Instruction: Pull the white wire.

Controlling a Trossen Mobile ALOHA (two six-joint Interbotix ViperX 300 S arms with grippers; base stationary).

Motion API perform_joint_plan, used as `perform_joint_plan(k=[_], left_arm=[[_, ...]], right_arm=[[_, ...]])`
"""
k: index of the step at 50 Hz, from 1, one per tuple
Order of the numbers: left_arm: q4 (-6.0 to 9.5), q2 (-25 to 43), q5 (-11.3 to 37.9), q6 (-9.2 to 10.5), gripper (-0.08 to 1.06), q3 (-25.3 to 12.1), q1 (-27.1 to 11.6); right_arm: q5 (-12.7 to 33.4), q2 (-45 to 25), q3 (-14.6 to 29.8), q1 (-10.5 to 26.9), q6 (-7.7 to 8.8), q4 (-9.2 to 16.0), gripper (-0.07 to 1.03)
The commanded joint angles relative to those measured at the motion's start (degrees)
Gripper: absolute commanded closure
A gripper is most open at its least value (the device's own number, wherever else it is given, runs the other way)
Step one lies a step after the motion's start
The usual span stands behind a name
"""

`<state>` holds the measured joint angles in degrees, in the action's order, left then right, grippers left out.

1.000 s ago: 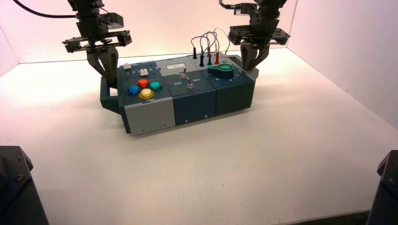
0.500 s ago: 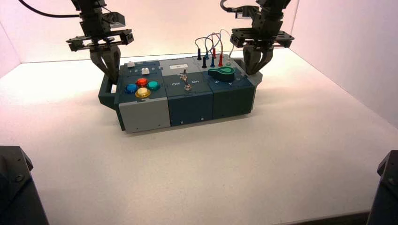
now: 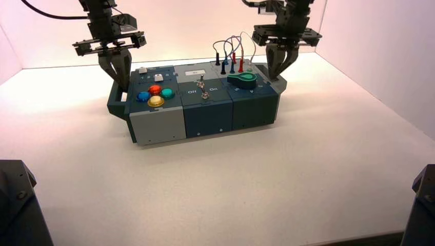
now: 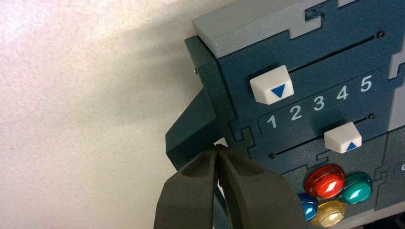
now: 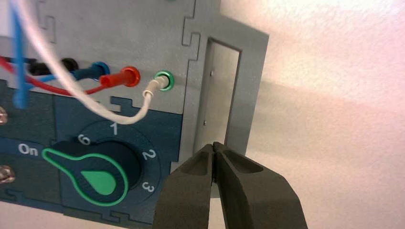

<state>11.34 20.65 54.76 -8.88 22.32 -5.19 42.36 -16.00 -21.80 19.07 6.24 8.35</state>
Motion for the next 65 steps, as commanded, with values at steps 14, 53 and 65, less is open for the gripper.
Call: perform_joint_plan(k=[14, 53, 65], left_arm=[[-0.09, -7.56, 2.81, 0.7, 1.0, 0.62, -1.32], [-0.09, -30.23, 3.16, 3.87, 1.0, 6.59, -7.21], [-0.09, -36.21, 2.9, 5.1, 0.91, 10.72, -7.73]], right_arm=[[-0.09, 2.99, 1.32, 0.0, 0.0, 0.18, 0.99], [0.35, 9.49, 2.2, 0.44, 0.26, 0.26, 0.96], [0.53, 10.11, 1.05, 2.72, 0.35, 0.26, 0.74]])
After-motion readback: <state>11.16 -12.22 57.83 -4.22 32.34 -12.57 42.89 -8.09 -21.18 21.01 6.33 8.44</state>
